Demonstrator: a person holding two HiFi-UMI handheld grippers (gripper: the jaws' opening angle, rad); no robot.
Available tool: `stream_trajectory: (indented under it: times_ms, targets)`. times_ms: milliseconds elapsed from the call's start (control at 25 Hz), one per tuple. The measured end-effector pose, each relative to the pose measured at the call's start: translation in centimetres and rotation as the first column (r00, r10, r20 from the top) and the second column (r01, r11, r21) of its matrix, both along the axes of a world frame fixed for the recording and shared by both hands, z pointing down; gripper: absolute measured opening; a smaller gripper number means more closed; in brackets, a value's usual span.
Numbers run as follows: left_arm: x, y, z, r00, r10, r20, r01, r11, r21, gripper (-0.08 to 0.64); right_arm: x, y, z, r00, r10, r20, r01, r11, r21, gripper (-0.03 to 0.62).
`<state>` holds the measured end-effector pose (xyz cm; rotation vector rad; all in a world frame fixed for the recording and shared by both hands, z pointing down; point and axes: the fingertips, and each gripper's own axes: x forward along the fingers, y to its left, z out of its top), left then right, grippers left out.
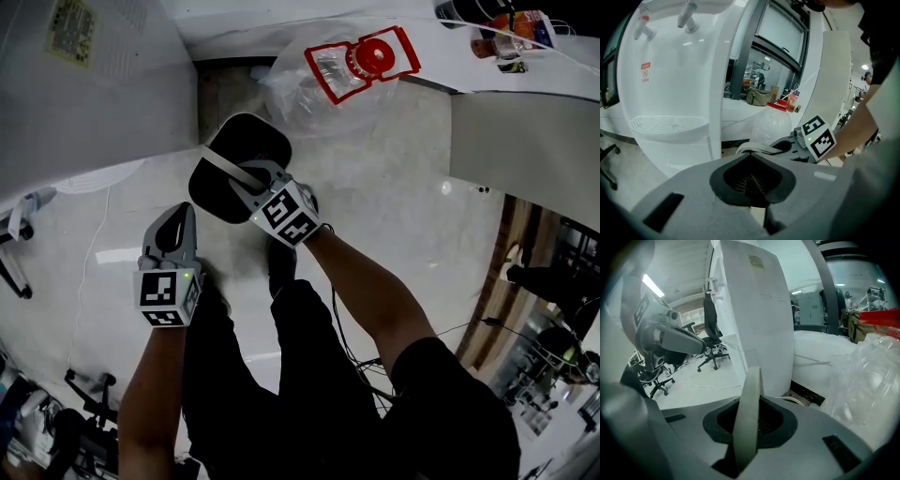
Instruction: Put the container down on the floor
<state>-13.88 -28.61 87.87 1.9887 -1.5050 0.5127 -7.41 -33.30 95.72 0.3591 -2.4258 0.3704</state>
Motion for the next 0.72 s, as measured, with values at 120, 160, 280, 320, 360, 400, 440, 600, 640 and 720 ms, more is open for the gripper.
stream_trajectory:
  times_ms: [120, 160, 280, 320, 360, 400, 440, 600, 640, 720]
  targets:
    - [-0.1, 0.1, 0.2, 1.000, 0.003, -0.010, -0.003, 1.000, -0.005, 0.011, -0.1, 0.2, 0.7, 1.000, 0.007, -0.003, -0.007, 1.000, -0.009, 0.055]
    - [-0.1, 0.2, 0.3, 1.000, 0.004, -0.014, -0.004, 1.000, -0.007, 0.011, -0.2, 0.2, 0.9, 1.000, 0.005, -0.003, -0.005, 1.000, -0.010, 0.055]
    - [0.1, 0.4, 0.3, 1.000, 0.014, -0.019, -0.014, 1.000, -0.013, 0.011, -0.3, 0.2, 1.2, 1.000, 0.013, -0.009, -0.013, 1.000, -0.018, 0.055]
    - [0.2, 0.5, 0.3, 1.000, 0.018, -0.021, -0.018, 1.000, -0.013, 0.011, -0.3, 0.2, 1.3, 1.000, 0.019, -0.013, -0.019, 1.000, -0.019, 0.055]
    - [0.2, 0.6, 0.2, 1.000, 0.020, -0.023, -0.020, 1.000, -0.014, 0.011, -0.4, 0.3, 1.3, 1.000, 0.020, -0.018, -0.020, 1.000, -0.017, 0.055]
    - [0.2, 0.7, 0.1, 0.999, 0.020, -0.024, -0.020, 1.000, -0.015, 0.011, -0.6, 0.4, 1.3, 1.000, 0.018, -0.021, -0.019, 1.000, -0.017, 0.055]
    - [0.1, 0.8, 0.1, 0.999, 0.020, -0.026, -0.020, 1.000, -0.018, 0.011, -0.7, 0.5, 1.4, 1.000, 0.018, -0.025, -0.018, 1.000, -0.021, 0.055]
    - [0.2, 1.2, -0.1, 0.999, 0.019, -0.033, -0.020, 0.999, -0.026, 0.011, -1.2, 0.4, 1.5, 0.999, 0.025, -0.036, -0.026, 0.999, -0.021, 0.057]
    - [0.1, 1.3, 0.0, 0.999, 0.019, -0.034, -0.020, 0.999, -0.027, 0.011, -1.3, 0.4, 1.5, 0.999, 0.026, -0.039, -0.027, 0.999, -0.020, 0.057]
    - [0.1, 1.7, 0.1, 0.999, 0.016, -0.034, -0.017, 0.999, -0.034, 0.011, -1.6, 0.7, 1.5, 0.999, 0.018, -0.040, -0.019, 1.000, -0.024, 0.057]
